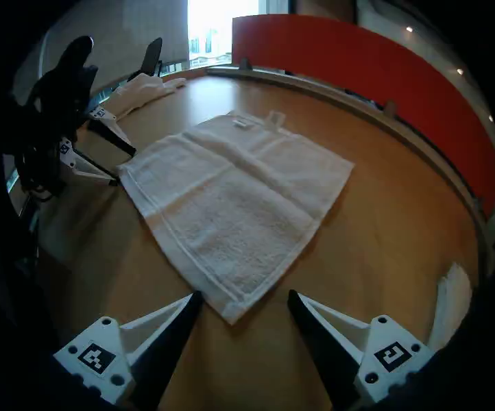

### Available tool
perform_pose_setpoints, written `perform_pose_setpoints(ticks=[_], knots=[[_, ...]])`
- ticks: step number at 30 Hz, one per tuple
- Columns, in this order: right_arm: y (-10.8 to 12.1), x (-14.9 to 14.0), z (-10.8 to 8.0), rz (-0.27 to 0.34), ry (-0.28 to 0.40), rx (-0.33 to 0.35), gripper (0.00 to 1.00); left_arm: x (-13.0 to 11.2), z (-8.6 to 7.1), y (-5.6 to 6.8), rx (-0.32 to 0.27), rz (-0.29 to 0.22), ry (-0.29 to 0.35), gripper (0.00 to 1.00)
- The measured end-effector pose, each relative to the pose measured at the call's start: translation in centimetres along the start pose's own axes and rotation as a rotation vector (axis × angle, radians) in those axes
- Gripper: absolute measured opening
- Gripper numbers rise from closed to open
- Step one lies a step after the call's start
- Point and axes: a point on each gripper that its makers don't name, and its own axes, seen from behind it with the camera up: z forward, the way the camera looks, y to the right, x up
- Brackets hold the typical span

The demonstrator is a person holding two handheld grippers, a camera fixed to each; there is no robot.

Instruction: Fold towel

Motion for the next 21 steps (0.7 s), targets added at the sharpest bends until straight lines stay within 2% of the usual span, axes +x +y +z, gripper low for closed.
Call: perform_pose_setpoints(ticks=[8,10,13,15,18,21], knots=[[-0.16,-0.04,0.03,0.004,0.006,0.013,0.92,-0.09,0.15,0.03,0.01,0.012,-0.007,0.97],[-0.16,-0.06,0.01,0.003,0.007,0.015,0.88,-0.06,0.17,0.02,0.014,0.009,-0.011,0.95],[-0.16,-0.09,-0.02,0.001,0.004,0.017,0.78,-0.04,0.16,-0.01,0.02,0.004,-0.015,0.91],[-0.16,-0.12,-0.05,0.0,0.001,0.019,0.71,-0.07,0.14,-0.04,0.024,0.0,-0.017,0.82],[-0.27,-0.13,-0.07,-0.004,-0.003,0.023,0.64,-0.12,0.13,-0.06,0.026,-0.004,-0.021,0.77],[-0.38,-0.06,-0.06,-0.005,-0.005,0.027,0.5,-0.11,0.13,0.03,0.027,-0.002,-0.026,0.7]])
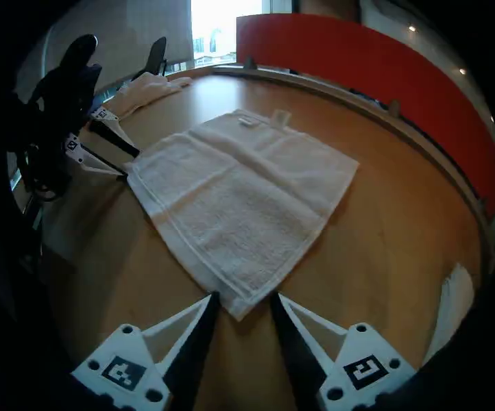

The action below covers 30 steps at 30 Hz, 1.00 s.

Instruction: Fold towel

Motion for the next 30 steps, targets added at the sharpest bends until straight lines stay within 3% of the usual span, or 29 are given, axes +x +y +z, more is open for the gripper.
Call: perform_pose_setpoints(ticks=[3,10,23,30], knots=[[0.0,0.1,0.0,0.006,-0.002,0.0,0.35,0.0,0.0,0.1,0.001,-0.002,-0.005,0.55],[-0.5,0.2,0.0,0.012,-0.005,0.018,0.19,0.1,0.1,0.0,0.017,-0.019,-0.01,0.23],[-0.8,0.9,-0.6,0.033,0.024,0.019,0.14,0.5,-0.3,-0.1,0.021,-0.079,-0.018,0.12],[-0.4,2.5,-2.0,0.029,0.058,0.001,0.14,1.9,-1.8,-0.1,0.033,-0.105,0.011,0.12]])
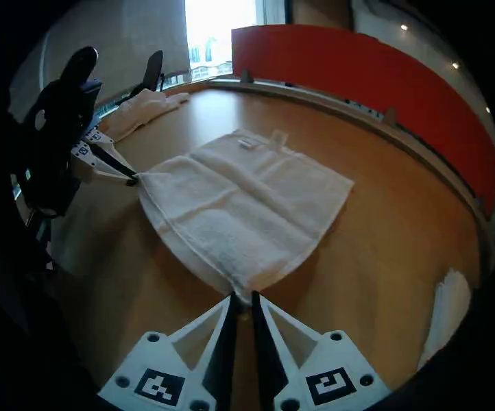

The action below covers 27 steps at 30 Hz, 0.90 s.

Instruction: Fold towel

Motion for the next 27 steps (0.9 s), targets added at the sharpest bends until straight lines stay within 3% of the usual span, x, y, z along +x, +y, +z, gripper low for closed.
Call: perform_pose_setpoints(ticks=[27], knots=[[-0.1,5.8,-6.6,-0.028,0.086,-0.032,0.14,5.5,-7.9,0.9,0.029,-0.053,0.075,0.11]])
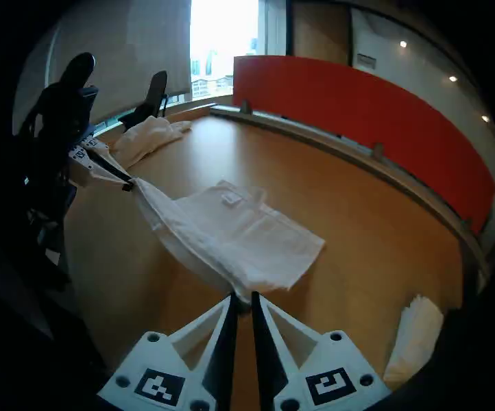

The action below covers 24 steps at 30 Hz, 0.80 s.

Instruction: Fold towel

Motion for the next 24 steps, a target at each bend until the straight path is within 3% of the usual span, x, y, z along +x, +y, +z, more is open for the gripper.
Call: perform_pose_setpoints(ticks=[12,24], knots=[[0.0,1.5,-2.2,0.006,0.021,0.0,0.14,1.1,-2.5,1.2,-0.016,-0.024,0.003,0.11],[-0.1,1.5,-2.9,0.006,0.014,0.005,0.14,0.8,-3.0,2.1,-0.021,-0.04,-0.009,0.11]])
